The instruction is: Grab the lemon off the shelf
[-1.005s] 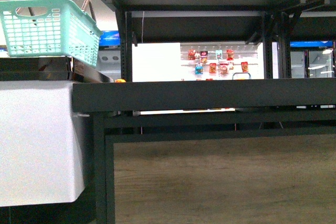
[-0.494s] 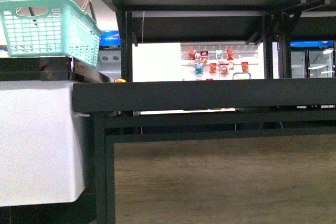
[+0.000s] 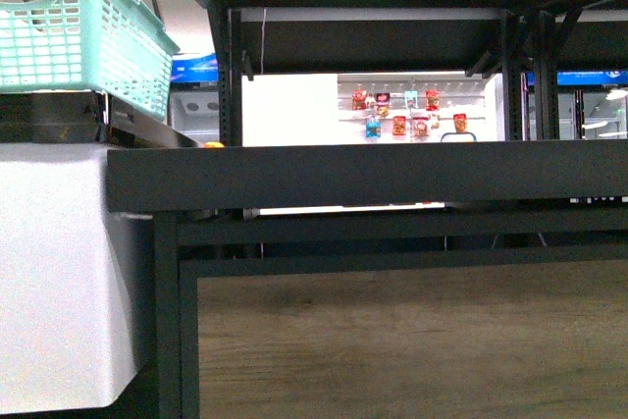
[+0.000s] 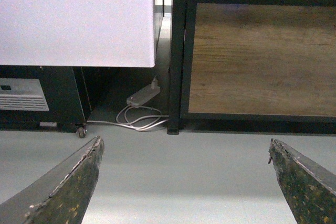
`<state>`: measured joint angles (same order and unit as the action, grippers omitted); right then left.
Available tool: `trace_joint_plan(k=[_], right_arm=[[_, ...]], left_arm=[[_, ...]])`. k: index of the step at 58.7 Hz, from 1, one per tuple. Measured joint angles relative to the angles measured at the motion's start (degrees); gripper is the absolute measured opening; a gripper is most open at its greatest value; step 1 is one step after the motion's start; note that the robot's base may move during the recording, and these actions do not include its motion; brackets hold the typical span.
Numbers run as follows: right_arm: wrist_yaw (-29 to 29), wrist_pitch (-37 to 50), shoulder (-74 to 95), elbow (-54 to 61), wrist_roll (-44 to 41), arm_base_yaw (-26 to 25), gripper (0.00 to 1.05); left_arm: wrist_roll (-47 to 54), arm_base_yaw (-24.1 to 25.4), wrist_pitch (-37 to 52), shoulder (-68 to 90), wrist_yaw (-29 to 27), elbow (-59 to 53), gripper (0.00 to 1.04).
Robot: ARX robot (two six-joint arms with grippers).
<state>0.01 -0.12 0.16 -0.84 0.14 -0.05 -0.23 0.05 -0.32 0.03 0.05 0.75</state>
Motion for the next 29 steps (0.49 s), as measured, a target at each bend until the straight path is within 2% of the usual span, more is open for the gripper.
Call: trace_joint_plan(k=[29], right_arm=[[0.0, 0.0, 0.0, 0.0, 0.0, 0.0, 0.97]], left_arm=[[0.0, 0.0, 0.0, 0.0, 0.0, 0.0, 0.97]])
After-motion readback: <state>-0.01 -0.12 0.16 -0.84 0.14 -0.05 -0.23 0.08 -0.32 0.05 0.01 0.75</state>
